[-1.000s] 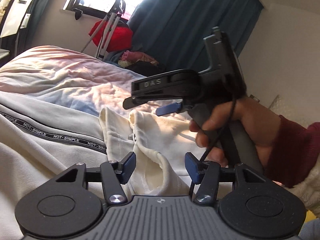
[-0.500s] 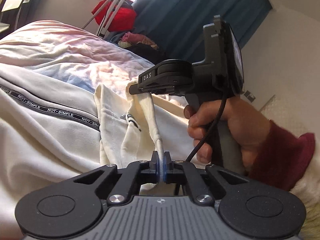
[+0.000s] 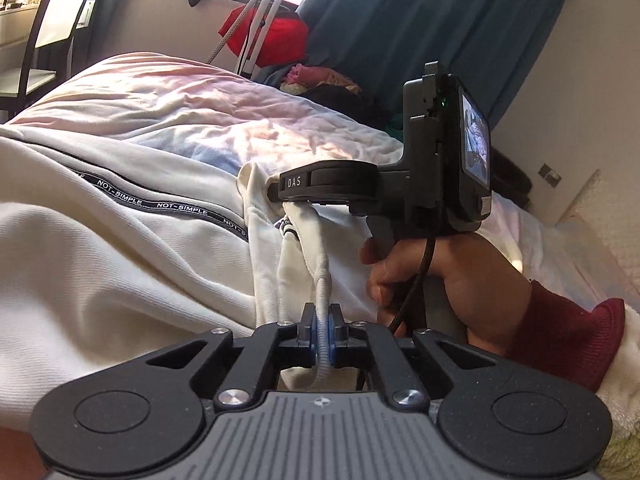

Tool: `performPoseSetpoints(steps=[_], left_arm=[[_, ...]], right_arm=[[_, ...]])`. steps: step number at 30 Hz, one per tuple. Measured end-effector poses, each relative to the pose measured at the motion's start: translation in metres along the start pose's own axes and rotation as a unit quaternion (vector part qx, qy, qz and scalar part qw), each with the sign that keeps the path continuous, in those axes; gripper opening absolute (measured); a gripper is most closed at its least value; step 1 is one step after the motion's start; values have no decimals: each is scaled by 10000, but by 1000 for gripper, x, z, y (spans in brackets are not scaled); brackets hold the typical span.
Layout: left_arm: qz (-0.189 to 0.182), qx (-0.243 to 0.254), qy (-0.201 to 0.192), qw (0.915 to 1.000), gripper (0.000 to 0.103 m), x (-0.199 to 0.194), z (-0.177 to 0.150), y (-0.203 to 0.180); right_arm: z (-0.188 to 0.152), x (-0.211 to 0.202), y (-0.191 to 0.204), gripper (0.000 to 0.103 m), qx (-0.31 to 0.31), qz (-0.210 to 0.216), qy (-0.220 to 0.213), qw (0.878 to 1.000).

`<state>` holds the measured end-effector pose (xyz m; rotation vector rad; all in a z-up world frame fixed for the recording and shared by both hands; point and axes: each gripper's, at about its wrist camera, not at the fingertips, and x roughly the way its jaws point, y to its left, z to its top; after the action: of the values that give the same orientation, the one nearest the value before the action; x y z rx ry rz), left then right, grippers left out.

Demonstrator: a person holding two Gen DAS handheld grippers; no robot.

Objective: Fold clothes

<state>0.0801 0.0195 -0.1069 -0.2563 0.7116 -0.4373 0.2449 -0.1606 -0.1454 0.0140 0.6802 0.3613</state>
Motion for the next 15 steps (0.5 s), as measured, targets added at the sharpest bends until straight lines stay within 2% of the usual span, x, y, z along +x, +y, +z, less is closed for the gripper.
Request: performPoseSetpoints(steps=[1, 3, 4, 5, 7, 9, 11, 13, 14, 15], left_arm=[[13, 20, -28, 10000, 9, 1, 0, -1], [70, 90, -130, 9999, 18, 0, -1, -3], [120, 150, -185, 9996, 22, -2, -1, -6], [162, 250, -237, 9993, 27, -5, -1, -9], [283, 552, -423, 9972, 36, -13, 0, -15], [478, 753, -697, 9936, 55, -21, 2, -19], [542, 770, -938, 9911, 61, -31, 5, -20], [524, 711, -1110, 9899, 72, -41, 8, -21], [546, 710, -1191, 9888, 81, -46, 10, -23], [576, 754, -1263, 9874, 84, -52, 11, -26]], right_arm=[[-1, 0, -1, 13, 27, -1, -21, 10000], [1, -3, -3, 23, 136, 55, -23, 9999], [2, -6, -4, 43, 214, 84, -17, 9997], [2, -11, -5, 72, 280, 105, -56, 9995], [2, -26, -5, 97, 318, 171, -182, 9992], [2, -44, -5, 99, 253, 86, -246, 9993], [1, -62, -6, 100, 218, -59, -305, 9993], [-1, -82, -12, 100, 262, -159, -428, 9986], [-2, -93, -16, 100, 288, -200, -520, 9980], [-3, -105, -19, 100, 313, -242, -617, 9973]])
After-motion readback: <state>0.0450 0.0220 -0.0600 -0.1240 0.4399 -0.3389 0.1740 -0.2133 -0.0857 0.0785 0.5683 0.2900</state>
